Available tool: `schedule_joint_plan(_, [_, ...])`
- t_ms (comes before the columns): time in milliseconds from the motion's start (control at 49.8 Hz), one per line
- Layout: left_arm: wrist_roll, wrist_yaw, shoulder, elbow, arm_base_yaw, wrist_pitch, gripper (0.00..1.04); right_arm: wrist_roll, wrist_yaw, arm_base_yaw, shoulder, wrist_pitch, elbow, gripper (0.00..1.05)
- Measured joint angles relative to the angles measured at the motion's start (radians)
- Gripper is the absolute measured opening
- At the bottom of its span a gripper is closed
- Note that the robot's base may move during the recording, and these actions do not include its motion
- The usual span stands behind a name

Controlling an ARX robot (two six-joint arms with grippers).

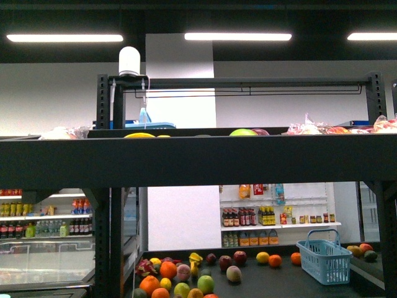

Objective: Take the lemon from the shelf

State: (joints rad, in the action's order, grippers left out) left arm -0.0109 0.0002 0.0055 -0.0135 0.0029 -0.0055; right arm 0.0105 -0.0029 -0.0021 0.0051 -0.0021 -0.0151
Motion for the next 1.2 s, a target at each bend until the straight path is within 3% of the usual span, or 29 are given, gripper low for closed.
schedule_joint_plan(100, [0.001,0.0,0.0,0.0,0.0,0.0,0.98,0.0,0.0,0.0,0.0,0.0,0.0,0.97])
schedule_joint_plan(1205, [0.002,0.0,0.0,0.0,0.0,0.0,0.97,0.0,0.0,0.0,0.0,0.0,0.0,0.97])
